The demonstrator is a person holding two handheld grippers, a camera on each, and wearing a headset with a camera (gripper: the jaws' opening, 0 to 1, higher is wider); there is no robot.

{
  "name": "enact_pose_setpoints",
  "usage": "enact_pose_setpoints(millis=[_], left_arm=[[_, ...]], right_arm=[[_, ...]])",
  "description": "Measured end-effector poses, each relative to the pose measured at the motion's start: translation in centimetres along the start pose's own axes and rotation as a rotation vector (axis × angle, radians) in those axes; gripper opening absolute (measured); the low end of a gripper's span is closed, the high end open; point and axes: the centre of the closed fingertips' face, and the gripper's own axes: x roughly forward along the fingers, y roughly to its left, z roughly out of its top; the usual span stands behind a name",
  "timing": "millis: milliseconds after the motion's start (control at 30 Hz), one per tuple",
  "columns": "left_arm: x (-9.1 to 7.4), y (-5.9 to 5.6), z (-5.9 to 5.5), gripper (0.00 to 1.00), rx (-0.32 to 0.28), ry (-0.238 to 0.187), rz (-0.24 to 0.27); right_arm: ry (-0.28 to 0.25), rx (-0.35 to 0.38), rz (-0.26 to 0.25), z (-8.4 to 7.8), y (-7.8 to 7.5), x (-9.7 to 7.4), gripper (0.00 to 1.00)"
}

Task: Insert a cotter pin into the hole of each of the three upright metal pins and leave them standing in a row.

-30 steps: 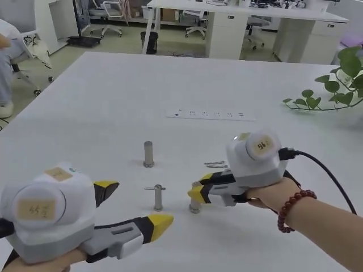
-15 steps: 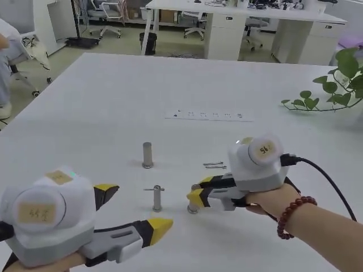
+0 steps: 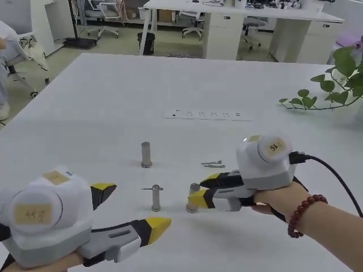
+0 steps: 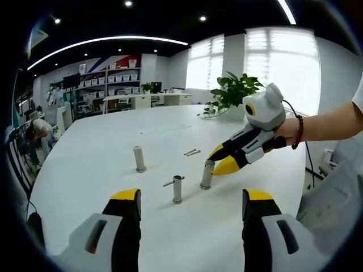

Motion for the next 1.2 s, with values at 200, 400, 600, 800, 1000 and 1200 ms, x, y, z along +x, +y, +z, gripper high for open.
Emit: enact_pose_setpoints(millis=[200, 400, 600, 800, 1000, 1200], left_arm=[[0.0, 0.1, 0.0, 0.73, 0.003, -0.001, 0.003], [0.0, 0.3, 0.1, 0.73, 0.0, -0.01, 0.009], [0.0, 0.3, 0.2, 0.71, 0.001, -0.014, 0.013], [0.0, 0.7, 0.3, 0.7, -0.001, -0.023, 0.021], [0.1, 0.7, 0.2, 0.7, -0.018, -0.028, 0.009], [0.2, 1.0, 0.0, 0.69, -0.021, -0.026, 0.008]], right_arm=[[-0.001, -0.004, 0.026, 0.7, -0.1, -1.1, 0.31], [0.023, -0.041, 0.028, 1.1, -1.2, -2.1, 0.3], [0.053, -0.063, 0.006, 1.3, -2.7, -2.5, 0.29], [0.098, -0.087, -0.034, 0.9, -5.0, -2.3, 0.27], [0.165, -0.116, -0.07, 0.2, -7.3, -1.6, 0.21], [0.226, -0.151, -0.088, -0.4, -9.2, -0.7, 0.19]])
